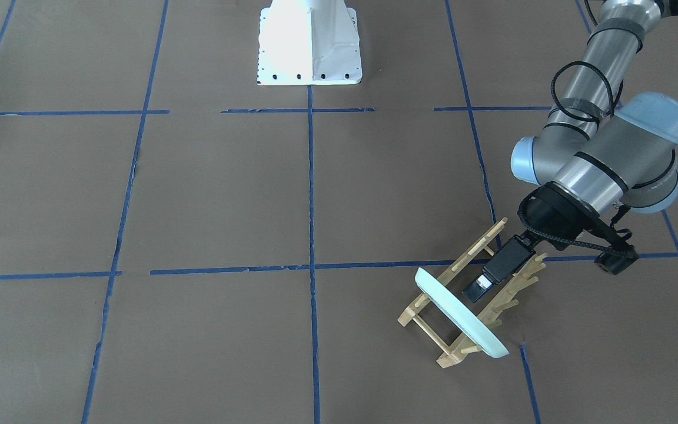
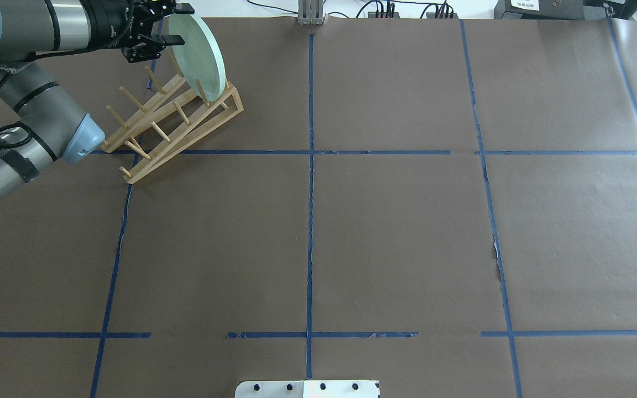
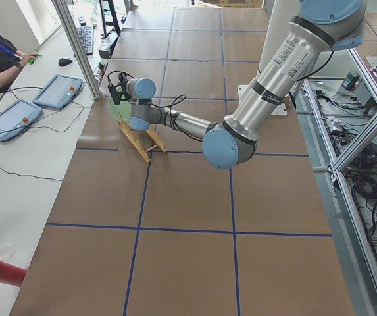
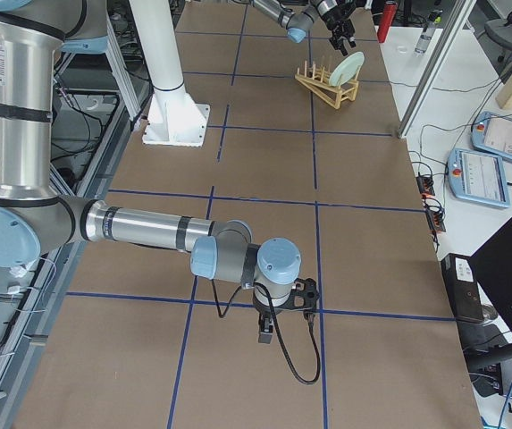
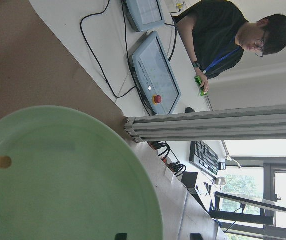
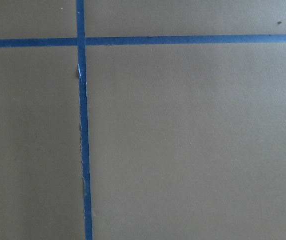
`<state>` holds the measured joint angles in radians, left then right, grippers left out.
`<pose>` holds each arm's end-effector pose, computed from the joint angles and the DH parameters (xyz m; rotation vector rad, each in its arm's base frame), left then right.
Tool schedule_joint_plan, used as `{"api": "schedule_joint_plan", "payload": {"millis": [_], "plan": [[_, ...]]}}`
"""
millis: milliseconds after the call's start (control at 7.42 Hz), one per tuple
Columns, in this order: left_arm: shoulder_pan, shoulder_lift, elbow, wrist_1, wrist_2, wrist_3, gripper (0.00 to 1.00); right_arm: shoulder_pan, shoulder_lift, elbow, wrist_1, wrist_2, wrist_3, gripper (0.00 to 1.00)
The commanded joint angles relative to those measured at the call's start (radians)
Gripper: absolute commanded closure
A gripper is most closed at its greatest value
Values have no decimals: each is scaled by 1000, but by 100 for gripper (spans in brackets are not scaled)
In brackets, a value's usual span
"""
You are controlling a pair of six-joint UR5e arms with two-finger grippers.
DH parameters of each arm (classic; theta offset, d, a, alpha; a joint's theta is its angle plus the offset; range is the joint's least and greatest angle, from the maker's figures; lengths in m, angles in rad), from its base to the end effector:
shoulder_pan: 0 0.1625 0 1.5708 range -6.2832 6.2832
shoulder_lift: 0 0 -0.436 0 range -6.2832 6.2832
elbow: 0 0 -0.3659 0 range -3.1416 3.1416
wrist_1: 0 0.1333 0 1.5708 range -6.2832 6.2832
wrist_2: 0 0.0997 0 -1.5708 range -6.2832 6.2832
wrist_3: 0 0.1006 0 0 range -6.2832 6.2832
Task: Place plate on rack
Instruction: 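Open the left gripper and withdraw it away from the plate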
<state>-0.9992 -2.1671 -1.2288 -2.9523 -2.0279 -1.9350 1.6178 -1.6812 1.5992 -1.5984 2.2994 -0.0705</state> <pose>0.2945 -0.6222 0.3258 0.1717 1.6629 -0.6694 0.0854 -0.4040 0.7113 -0.0618 -0.7327 0.0175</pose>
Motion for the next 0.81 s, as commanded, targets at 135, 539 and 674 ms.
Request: {"api": "schedule_joint_plan", "payload": {"millis": [135, 539, 674], "plan": [[-82, 137, -231, 492, -248, 390, 0, -1, 0, 1, 0, 0, 0, 0], [-186, 283, -508, 1177, -262, 1122, 0, 1, 0, 1, 0, 0, 0, 0], [-284, 330, -552, 1337, -262, 1452, 0, -1, 0, -1, 0, 0, 0, 0]]}}
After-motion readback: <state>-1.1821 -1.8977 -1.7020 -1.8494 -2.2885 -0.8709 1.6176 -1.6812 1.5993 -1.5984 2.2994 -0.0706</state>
